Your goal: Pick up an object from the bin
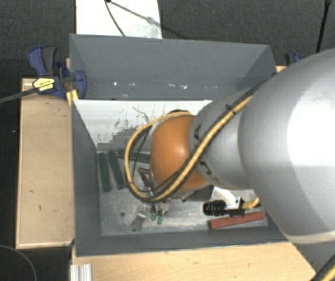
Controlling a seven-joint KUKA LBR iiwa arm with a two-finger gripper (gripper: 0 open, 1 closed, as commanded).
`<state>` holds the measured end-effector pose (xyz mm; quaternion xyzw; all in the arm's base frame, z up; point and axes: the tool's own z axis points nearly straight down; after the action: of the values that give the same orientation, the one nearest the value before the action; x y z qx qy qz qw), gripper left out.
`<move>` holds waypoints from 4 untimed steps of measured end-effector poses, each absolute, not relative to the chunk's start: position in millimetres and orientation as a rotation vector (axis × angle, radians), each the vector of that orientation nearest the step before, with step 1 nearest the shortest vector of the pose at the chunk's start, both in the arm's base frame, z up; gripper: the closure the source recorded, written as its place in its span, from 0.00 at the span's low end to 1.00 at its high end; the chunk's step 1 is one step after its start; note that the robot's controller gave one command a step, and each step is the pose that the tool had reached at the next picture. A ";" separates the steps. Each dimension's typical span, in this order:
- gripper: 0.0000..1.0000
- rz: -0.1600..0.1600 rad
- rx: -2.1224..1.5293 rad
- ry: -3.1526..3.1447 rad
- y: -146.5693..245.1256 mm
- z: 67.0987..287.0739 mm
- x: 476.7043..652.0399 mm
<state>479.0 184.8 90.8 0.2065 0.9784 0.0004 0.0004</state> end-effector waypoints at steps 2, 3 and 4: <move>0.00 0.003 1.212 2.889 54.0 154.9 550.7; 0.00 -0.001 1.004 2.976 55.2 68.2 577.1; 1.00 0.003 1.003 2.968 54.9 72.9 579.4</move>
Offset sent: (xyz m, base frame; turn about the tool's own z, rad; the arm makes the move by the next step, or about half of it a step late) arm 0.0464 -0.0613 -0.0208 0.2289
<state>579.4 54.9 72.9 0.3202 0.9474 0.0011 0.0041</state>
